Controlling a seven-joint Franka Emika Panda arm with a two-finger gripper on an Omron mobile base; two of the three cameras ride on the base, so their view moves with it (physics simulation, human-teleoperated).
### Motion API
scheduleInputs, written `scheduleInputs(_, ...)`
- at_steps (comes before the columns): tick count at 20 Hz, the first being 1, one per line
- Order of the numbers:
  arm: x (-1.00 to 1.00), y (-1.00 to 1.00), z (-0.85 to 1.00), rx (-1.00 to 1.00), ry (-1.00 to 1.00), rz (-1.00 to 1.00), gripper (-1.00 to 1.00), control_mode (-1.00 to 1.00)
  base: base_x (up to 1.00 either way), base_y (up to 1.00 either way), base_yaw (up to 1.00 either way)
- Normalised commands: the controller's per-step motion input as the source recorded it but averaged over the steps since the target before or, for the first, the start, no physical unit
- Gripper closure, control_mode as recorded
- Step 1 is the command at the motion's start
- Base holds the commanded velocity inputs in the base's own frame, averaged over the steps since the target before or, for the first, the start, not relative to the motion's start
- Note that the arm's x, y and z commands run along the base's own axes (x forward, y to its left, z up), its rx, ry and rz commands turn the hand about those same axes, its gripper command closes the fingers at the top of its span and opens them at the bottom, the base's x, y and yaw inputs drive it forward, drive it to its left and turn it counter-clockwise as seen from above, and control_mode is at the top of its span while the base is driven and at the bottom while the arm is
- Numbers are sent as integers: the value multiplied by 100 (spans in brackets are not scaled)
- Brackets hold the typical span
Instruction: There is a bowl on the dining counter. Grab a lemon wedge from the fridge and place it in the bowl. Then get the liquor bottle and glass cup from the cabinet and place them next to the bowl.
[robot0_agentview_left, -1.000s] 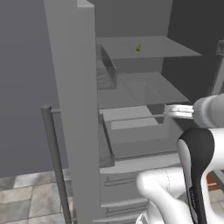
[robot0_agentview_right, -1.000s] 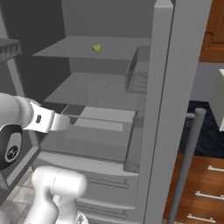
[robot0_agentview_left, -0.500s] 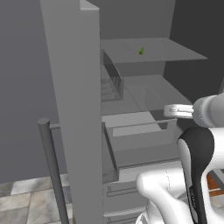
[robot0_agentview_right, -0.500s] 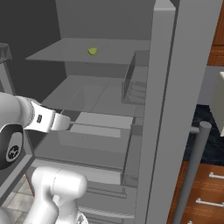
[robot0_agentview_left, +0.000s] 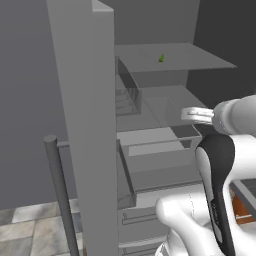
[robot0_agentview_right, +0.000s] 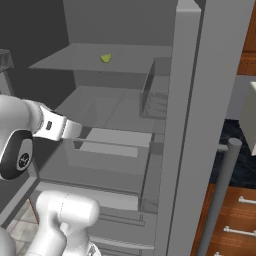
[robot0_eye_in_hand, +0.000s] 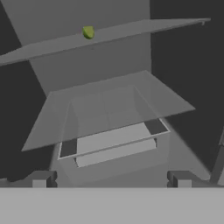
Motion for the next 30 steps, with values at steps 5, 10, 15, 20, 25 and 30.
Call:
scheduleInputs(5,48,25,60,4,-11,0,-100,-100,0,0,0)
scheduleInputs(10,47,11,62,0,-11,-6,-100,-100,0,0,0)
scheduleInputs(15,65,0,18,0,-5,-6,-100,-100,0,0,0)
scheduleInputs(20,61,0,14,0,3,-1,-100,-100,0,0,0)
scheduleInputs(25,70,-6,10,0,9,0,-100,-100,0,0,0)
scheduleInputs(30,48,-3,2,0,0,0,-100,-100,0,0,0)
